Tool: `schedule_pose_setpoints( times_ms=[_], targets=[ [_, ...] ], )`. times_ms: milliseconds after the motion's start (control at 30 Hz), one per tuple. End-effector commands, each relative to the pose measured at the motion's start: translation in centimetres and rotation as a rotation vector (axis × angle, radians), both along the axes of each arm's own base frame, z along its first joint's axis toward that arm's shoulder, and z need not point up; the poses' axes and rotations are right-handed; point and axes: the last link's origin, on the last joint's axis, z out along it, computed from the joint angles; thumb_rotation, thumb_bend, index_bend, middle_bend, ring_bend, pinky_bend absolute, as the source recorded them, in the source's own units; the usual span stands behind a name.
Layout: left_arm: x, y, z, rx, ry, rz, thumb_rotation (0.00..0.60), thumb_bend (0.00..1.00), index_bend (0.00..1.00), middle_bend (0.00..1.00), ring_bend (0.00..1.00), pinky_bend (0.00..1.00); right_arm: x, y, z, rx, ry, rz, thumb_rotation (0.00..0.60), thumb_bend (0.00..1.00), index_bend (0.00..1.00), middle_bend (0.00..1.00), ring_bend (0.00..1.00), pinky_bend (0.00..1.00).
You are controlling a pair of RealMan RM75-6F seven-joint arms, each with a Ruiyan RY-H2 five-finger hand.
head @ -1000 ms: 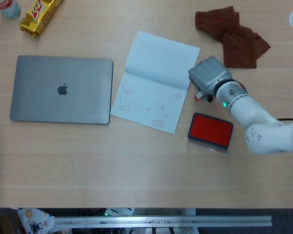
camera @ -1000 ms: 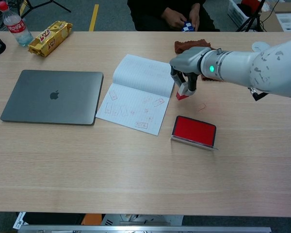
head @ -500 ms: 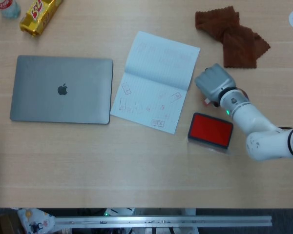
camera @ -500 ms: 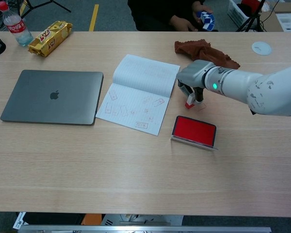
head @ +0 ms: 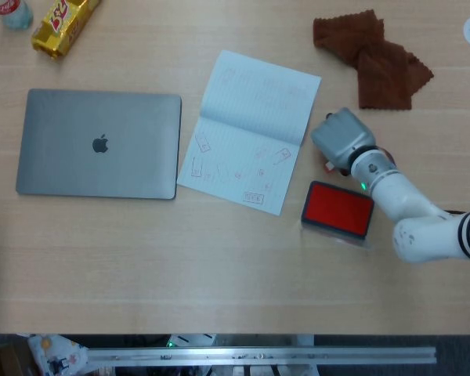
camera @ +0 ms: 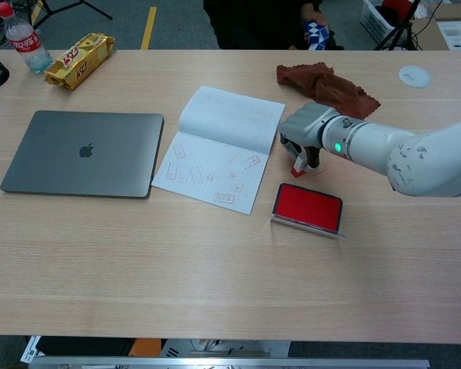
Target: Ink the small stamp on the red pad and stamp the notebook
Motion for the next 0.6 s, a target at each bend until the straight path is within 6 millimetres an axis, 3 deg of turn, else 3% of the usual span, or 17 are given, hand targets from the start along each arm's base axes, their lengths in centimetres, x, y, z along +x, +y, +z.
schedule_pose_setpoints(
  times_ms=[33, 600],
  targets=[
    [0.03, 0.0, 0.0, 0.0, 0.0, 0.0, 0.6, 0.27, 0.15, 0.0, 0.08, 0.11, -0.09, 0.01, -0.01, -0.004, -0.004, 0.004, 0.6, 0.21, 0.61, 0.42, 0.27, 0.39],
    [0.28, 0.06, 0.02, -0.002, -0.001, -0.003, 0.6, 0.27, 0.15, 0.0, 0.08, 0.11, -0.32, 0.07, 0.73, -0.014, -0.037, -0.003, 0.6, 0.17, 0.48, 0.36, 0.26, 0.38]
  ],
)
